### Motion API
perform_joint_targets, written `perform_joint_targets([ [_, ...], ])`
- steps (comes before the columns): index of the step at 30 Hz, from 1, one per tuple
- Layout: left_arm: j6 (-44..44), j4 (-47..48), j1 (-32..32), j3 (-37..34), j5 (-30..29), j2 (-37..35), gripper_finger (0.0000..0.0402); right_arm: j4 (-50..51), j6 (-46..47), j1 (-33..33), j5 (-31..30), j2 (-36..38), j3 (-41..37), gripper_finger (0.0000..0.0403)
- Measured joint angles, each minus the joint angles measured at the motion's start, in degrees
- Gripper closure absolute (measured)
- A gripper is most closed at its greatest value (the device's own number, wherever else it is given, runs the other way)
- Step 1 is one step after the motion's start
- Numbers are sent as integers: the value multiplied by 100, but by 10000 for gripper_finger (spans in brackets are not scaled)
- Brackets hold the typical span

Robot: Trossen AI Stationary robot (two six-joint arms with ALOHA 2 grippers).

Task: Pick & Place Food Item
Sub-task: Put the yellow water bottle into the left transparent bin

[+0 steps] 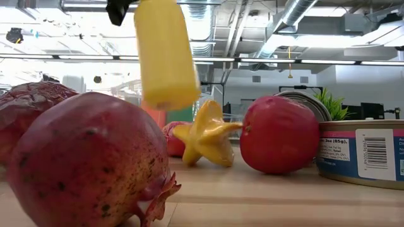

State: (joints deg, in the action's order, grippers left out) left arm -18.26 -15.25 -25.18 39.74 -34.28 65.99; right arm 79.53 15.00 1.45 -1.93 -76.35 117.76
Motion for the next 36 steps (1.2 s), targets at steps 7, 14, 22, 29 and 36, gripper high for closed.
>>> perform_joint_targets([
  [7,319,18,206,584,-5,-299,341,87,-1,0,-268,214,2,198],
  [14,2102,276,696,1155,-1261,-701,341,256,0,0,-484,220,2,198],
  [22,1928,2107,1777,1159,-1794,-1051,340,264,0,0,-484,205,2,198],
  [29,1663,2378,2503,1161,-1227,-995,340,271,0,0,-484,203,2,198],
  [36,902,2986,3006,1007,-729,-798,339,250,0,0,-484,203,2,198],
])
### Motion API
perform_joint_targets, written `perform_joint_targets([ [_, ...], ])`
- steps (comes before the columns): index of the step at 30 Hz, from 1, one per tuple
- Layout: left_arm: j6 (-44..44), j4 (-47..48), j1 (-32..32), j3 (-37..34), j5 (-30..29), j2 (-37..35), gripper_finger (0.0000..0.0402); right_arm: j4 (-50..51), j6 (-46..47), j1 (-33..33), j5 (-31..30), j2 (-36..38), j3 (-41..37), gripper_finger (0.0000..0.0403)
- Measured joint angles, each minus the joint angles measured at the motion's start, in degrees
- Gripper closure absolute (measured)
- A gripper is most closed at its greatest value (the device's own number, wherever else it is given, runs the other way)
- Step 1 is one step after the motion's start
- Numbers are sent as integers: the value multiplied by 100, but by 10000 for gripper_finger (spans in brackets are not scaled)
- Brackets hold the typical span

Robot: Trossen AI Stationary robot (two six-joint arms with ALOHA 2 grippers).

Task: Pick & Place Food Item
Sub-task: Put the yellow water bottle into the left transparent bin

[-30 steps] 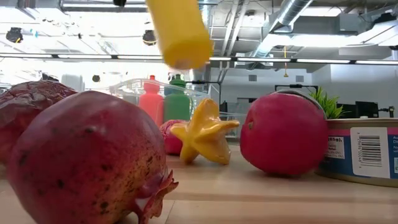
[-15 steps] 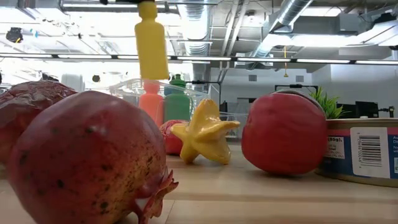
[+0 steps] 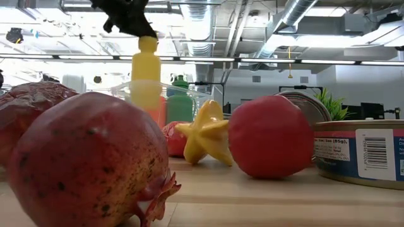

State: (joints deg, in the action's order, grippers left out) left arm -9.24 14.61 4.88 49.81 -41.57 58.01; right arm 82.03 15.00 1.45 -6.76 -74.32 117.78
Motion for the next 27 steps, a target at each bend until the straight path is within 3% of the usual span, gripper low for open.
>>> perform_joint_targets([
  [16,-521,-834,442,-964,510,88,339,-18,0,0,-79,0,0,198],
  [27,-526,-1147,798,-1041,1043,599,338,-20,0,0,-79,0,0,198],
])
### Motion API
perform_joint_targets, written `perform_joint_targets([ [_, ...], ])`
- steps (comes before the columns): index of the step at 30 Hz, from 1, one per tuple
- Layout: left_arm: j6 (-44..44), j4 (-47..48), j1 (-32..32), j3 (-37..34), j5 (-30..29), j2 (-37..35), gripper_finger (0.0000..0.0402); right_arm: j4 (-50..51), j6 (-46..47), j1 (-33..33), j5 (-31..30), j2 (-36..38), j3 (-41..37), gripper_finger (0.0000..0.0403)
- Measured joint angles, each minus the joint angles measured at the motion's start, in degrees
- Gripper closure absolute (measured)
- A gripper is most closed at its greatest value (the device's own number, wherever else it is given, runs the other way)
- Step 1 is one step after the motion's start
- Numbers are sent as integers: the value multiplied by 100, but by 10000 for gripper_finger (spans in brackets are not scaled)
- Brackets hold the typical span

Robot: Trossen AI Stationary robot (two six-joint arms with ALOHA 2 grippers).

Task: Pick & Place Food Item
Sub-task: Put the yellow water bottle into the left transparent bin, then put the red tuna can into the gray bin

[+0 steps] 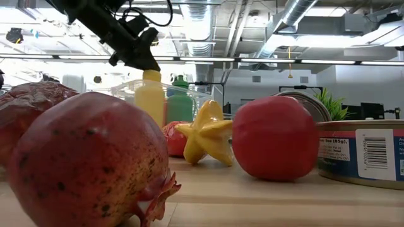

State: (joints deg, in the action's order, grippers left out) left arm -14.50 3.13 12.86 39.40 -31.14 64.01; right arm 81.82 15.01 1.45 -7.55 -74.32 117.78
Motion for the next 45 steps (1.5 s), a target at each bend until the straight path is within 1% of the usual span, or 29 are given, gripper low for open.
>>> perform_joint_targets([
  [5,7,-190,0,2,2,156,325,2,2,0,-2,0,0,198],
  [12,7,-345,0,4,-6,114,284,2,2,0,0,0,0,198],
  [18,7,-354,-2,9,7,114,218,2,2,0,0,0,0,198],
  [24,4,-328,-45,11,393,-10,140,2,2,0,0,0,0,198],
  [27,7,-379,-145,61,426,-176,118,2,2,1,2,-1,0,196],
  [31,54,-359,-256,222,438,-462,114,2,2,1,2,-1,0,188],
  [37,94,-358,-469,541,597,-981,124,2,4,2,5,-2,0,183],
  [40,221,-373,-641,721,957,-1231,128,2,3,1,6,-2,0,183],
  [43,224,-373,-832,866,1566,-1464,128,2,4,2,9,-2,0,183],
  [45,223,-367,-1043,934,1868,-1585,129,2,26,0,17,-2,0,183],
])
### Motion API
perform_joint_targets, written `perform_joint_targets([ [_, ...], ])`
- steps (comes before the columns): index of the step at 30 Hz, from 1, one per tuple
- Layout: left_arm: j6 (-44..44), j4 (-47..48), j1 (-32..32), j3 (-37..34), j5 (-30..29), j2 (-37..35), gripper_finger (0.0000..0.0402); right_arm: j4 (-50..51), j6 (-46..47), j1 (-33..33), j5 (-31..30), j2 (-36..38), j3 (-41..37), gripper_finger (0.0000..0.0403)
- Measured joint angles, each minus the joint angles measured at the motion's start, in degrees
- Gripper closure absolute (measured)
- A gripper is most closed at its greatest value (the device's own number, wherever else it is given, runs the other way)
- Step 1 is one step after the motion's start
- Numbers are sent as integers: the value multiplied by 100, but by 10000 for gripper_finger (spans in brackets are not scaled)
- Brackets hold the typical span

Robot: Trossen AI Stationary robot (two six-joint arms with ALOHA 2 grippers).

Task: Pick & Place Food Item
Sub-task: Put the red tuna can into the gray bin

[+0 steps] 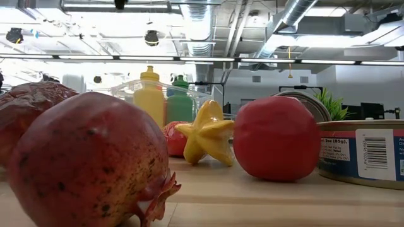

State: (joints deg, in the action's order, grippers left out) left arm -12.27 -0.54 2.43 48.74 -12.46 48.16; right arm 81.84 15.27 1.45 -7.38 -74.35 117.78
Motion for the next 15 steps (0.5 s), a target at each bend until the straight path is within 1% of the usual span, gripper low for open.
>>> perform_joint_targets([
  [4,0,42,-648,98,369,-128,129,225,165,-90,-6,0,0,183],
  [7,-2,83,-1269,135,331,-173,129,410,491,-239,-16,25,-140,183],
  [10,-25,49,-1854,165,-48,-235,129,368,937,-479,-146,126,-641,184],
  [13,-17,98,-2336,163,-611,-324,129,54,1315,-855,-207,236,-1457,181],
  [15,-11,144,-2554,163,-910,-381,129,-406,1377,-1133,-202,241,-2134,175],
])
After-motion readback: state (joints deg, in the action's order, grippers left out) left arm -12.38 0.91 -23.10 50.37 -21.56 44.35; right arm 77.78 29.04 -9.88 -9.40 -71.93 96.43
